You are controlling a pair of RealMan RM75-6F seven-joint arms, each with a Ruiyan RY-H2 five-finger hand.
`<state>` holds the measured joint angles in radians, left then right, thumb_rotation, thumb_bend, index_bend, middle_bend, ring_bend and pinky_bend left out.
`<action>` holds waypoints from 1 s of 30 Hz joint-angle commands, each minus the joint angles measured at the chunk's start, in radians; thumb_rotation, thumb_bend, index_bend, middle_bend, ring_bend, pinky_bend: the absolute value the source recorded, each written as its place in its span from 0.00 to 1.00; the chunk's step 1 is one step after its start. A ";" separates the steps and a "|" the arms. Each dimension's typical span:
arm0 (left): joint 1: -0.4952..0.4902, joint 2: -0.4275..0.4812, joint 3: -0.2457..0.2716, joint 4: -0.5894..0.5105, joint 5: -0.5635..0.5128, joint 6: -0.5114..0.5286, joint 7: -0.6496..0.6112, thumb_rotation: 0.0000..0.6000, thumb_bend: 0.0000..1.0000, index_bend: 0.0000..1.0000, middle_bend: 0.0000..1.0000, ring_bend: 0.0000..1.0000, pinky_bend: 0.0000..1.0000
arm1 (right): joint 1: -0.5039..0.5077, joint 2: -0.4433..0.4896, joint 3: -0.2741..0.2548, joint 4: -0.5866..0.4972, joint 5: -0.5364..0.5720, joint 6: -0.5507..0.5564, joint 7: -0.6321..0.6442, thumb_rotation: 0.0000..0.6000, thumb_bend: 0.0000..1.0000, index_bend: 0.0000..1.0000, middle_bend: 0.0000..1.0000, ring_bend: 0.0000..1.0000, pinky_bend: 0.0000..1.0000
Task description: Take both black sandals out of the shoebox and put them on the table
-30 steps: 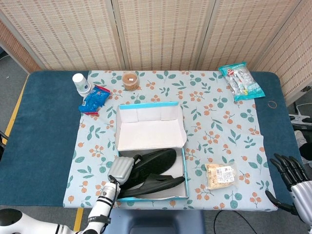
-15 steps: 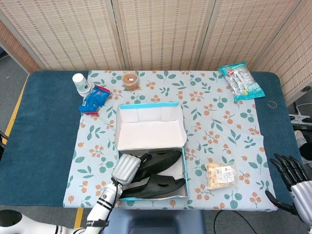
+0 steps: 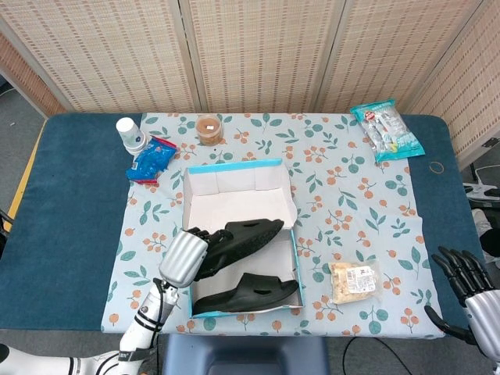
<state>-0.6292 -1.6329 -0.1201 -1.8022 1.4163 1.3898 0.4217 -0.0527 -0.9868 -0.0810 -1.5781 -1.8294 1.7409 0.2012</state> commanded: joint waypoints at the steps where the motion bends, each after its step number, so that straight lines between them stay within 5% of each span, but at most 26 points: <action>1: 0.034 0.084 -0.024 -0.047 0.039 0.044 -0.085 1.00 0.72 0.98 0.91 0.64 0.62 | 0.000 -0.001 0.000 -0.002 0.002 -0.003 -0.007 0.93 0.20 0.00 0.00 0.00 0.00; 8: 0.105 0.273 -0.080 -0.074 0.041 0.099 -0.288 1.00 0.72 0.98 0.90 0.64 0.62 | -0.003 -0.002 -0.005 -0.007 -0.008 -0.004 -0.021 0.93 0.20 0.00 0.00 0.00 0.00; 16: 0.172 0.393 -0.138 0.226 -0.088 0.059 -0.593 1.00 0.71 0.98 0.90 0.63 0.61 | -0.017 -0.001 -0.010 -0.007 -0.028 0.025 -0.030 0.93 0.20 0.00 0.00 0.00 0.00; 22: 0.184 0.352 -0.126 0.504 -0.127 -0.017 -0.717 1.00 0.71 0.97 0.89 0.63 0.60 | -0.023 -0.004 -0.019 -0.004 -0.055 0.037 -0.043 0.93 0.20 0.00 0.00 0.00 0.00; 30: 0.183 0.141 -0.082 0.979 -0.038 0.089 -0.675 1.00 0.69 0.97 0.87 0.61 0.58 | -0.028 0.002 -0.032 -0.005 -0.077 0.042 -0.046 0.93 0.20 0.00 0.00 0.00 0.00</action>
<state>-0.4511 -1.3768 -0.2274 -1.0319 1.3384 1.4284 -0.2744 -0.0804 -0.9861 -0.1104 -1.5830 -1.9026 1.7821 0.1542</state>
